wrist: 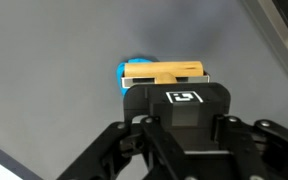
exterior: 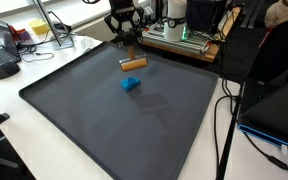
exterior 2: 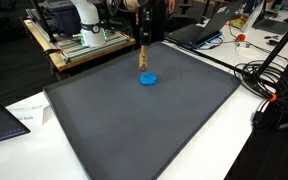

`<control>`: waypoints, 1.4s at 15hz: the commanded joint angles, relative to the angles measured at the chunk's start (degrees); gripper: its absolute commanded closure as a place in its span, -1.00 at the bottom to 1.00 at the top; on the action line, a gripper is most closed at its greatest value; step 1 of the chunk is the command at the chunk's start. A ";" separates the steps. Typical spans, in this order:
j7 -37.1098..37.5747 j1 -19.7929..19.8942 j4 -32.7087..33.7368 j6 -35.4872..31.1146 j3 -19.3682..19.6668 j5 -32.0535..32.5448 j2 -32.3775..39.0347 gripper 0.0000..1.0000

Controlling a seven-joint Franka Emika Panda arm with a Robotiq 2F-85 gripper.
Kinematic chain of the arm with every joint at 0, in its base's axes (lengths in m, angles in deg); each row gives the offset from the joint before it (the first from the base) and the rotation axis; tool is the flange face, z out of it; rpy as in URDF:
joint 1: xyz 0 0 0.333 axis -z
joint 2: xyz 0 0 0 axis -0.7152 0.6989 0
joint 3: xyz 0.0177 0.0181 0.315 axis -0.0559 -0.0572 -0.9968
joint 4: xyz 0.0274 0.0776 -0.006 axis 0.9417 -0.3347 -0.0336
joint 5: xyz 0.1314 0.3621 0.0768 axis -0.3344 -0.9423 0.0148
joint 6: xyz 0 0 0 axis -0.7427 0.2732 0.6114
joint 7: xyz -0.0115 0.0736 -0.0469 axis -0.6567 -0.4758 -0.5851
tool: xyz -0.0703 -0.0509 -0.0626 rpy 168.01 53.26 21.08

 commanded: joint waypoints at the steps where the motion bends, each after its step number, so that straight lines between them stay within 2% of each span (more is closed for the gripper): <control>1: -8.35 1.50 1.97 1.17 0.66 0.67 0.85 0.57; 2: -9.45 1.90 1.85 0.21 0.90 -1.52 0.73 0.57; 3: -6.03 1.38 0.79 0.12 0.25 -0.25 0.62 0.07; 7: -7.81 1.96 1.03 0.08 0.60 -0.29 0.81 0.07; 8: -6.39 1.92 1.07 -1.09 0.59 1.25 1.39 0.57; 13: -3.55 2.13 -0.32 -6.68 0.57 2.25 3.97 0.57; 15: -1.02 2.11 -0.83 -8.59 0.68 4.99 5.08 0.57; 21: 0.89 2.25 -2.11 -11.41 0.03 4.62 6.55 0.57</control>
